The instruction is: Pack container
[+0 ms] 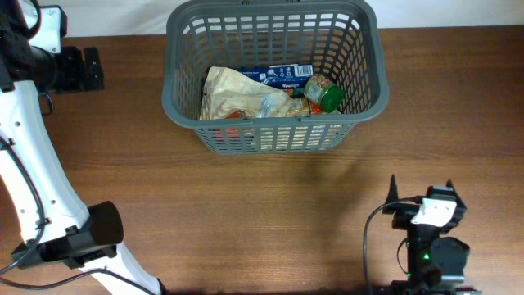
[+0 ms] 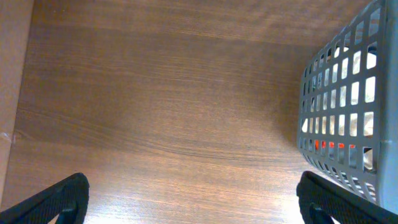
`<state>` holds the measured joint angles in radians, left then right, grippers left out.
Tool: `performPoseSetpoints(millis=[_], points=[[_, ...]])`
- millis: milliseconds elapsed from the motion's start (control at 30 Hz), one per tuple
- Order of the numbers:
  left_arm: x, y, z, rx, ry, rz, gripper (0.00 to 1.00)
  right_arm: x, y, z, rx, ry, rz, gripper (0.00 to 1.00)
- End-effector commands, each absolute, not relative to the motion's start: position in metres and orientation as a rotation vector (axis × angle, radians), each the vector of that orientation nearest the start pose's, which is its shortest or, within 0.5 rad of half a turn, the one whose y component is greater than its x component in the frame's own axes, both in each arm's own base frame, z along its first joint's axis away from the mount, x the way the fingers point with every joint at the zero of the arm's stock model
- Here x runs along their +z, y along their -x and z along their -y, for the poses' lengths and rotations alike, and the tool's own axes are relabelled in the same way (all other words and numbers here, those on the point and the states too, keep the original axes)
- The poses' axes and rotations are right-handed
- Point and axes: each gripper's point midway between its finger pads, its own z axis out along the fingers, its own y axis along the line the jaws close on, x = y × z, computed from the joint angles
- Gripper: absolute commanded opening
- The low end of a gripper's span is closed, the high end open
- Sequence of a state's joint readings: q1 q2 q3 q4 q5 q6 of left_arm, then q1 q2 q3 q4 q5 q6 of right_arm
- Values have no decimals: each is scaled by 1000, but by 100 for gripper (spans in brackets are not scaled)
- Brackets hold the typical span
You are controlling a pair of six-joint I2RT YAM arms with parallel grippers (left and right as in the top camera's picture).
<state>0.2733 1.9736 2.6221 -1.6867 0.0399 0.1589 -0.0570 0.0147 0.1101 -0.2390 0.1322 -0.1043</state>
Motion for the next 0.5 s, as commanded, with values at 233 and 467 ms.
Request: performPoseSetpoints(millis=[233, 467], points=[[341, -393, -104, 102, 152, -2608, 99, 156, -240, 33, -213, -52, -1694, 99], [341, -393, -104, 102, 152, -2608, 99, 156, -240, 33, -213, -53, -1695, 99]])
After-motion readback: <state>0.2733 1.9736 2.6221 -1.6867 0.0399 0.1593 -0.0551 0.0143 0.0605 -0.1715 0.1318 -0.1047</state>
